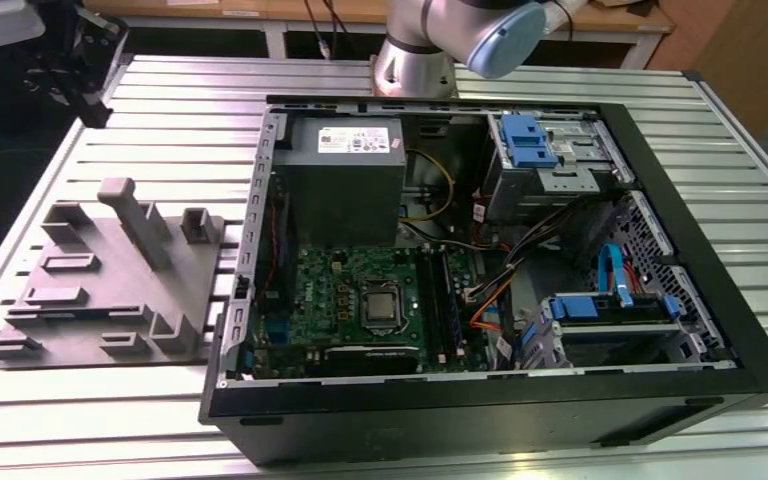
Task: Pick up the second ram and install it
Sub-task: 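Reach for the second ram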
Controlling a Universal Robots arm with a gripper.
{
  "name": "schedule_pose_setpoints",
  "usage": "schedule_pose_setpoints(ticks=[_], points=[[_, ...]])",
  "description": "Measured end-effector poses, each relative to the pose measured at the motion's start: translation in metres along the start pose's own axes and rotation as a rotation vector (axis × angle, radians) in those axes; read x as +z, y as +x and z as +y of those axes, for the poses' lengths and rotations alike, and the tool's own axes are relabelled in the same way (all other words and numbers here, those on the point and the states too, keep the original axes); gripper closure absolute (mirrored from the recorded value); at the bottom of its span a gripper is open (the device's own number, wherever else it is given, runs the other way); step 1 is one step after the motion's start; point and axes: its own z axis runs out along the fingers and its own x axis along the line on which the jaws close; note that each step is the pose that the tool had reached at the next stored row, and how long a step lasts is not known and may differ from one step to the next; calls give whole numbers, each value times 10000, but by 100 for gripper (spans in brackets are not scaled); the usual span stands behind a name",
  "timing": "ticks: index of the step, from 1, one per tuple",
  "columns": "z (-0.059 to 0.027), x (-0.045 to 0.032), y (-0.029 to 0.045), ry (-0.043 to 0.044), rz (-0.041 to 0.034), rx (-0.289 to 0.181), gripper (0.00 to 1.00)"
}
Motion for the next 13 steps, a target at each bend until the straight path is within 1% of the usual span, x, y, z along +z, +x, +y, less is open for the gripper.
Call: schedule_pose_setpoints(ticks=[8, 13], points=[[-22, 38, 139, 0, -3, 0, 90], [-55, 83, 184, -1, -2, -1, 90]])
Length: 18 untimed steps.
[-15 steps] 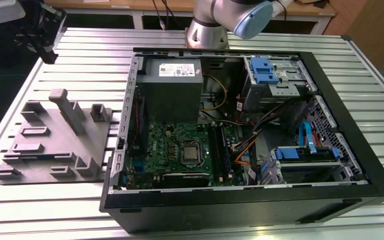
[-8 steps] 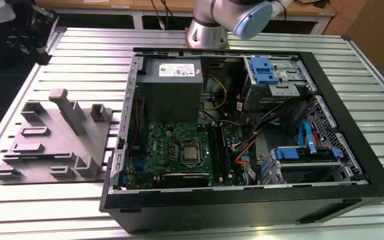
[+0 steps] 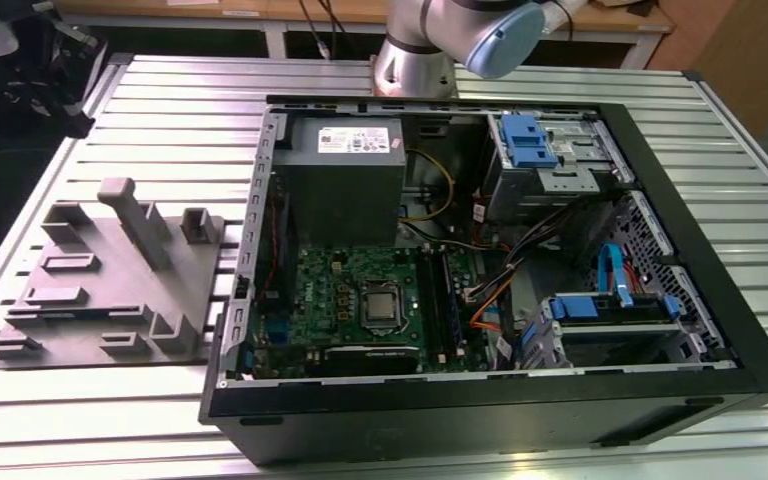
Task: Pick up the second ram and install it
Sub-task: 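Reach for the second ram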
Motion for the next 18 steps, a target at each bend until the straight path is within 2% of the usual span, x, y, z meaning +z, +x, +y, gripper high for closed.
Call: schedule_pose_setpoints(ticks=[9, 18], points=[[-147, 83, 52, 0, -1, 0, 90], [-363, 165, 95, 0, -1, 0, 90]])
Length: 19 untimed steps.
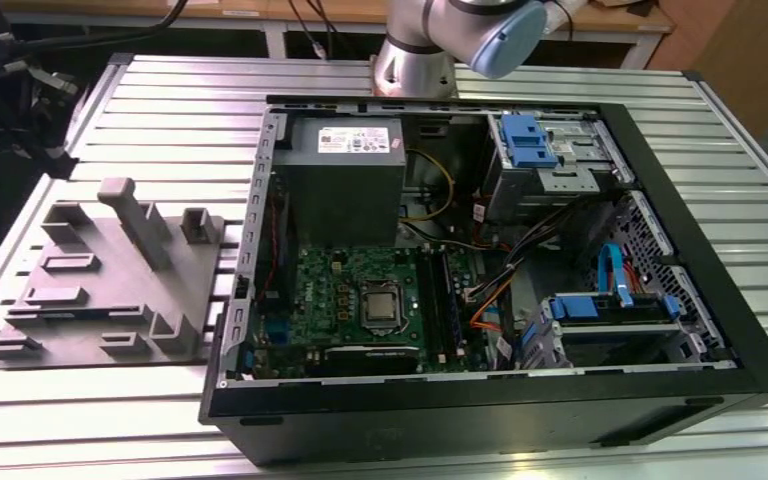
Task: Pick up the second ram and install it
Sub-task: 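Reach for the second ram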
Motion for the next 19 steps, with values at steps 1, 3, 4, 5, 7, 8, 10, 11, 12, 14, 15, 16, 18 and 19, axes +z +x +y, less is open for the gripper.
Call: schedule_pose_setpoints(ticks=[1, 3, 4, 5, 7, 8, 10, 11, 12, 14, 15, 16, 18, 19], points=[[-24, 10, 3, -1, -1, 0, 90], [-72, 29, 8, 1, 1, 0, 90], [-94, 40, 12, 0, 0, 1, 90], [-117, 51, 16, 0, 1, 1, 90], [-159, 74, 23, 0, 0, 1, 90], [-179, 86, 28, 0, 0, 0, 90], [-211, 108, 36, 1, 1, 0, 90], [-227, 119, 40, 0, 0, 0, 90], [-242, 131, 44, 0, 0, 0, 90], [-265, 163, 51, -1, -1, 1, 90], [-275, 180, 54, 0, 0, 2, 90], [-286, 199, 57, 0, 0, 2, 90], [-305, 233, 62, 0, 1, 4, 90], [-313, 251, 65, 0, 0, 4, 90]])
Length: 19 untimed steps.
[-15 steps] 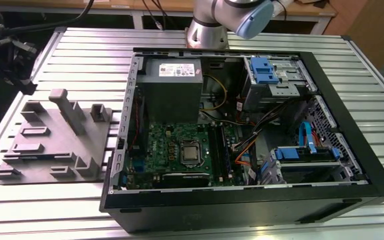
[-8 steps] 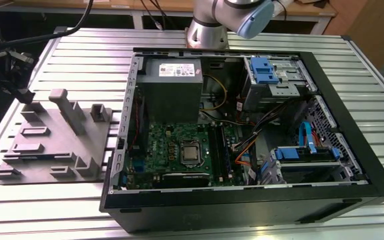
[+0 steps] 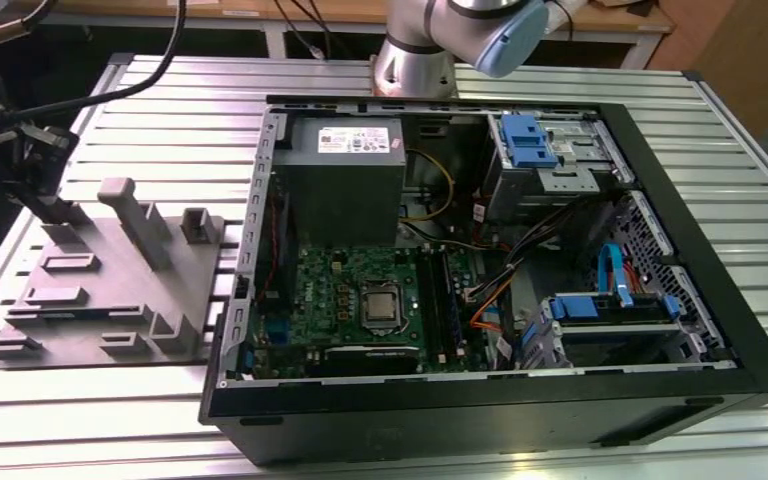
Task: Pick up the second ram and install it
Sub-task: 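Reach for the second ram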
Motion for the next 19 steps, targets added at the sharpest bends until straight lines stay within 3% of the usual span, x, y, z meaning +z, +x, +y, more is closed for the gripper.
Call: schedule_pose_setpoints(ticks=[5, 12, 19], points=[[-24, 88, 41, 1, 0, 3, 90], [-39, 209, 167, 0, -3, 3, 90], [-55, 316, 227, 11, -1, 7, 90]])
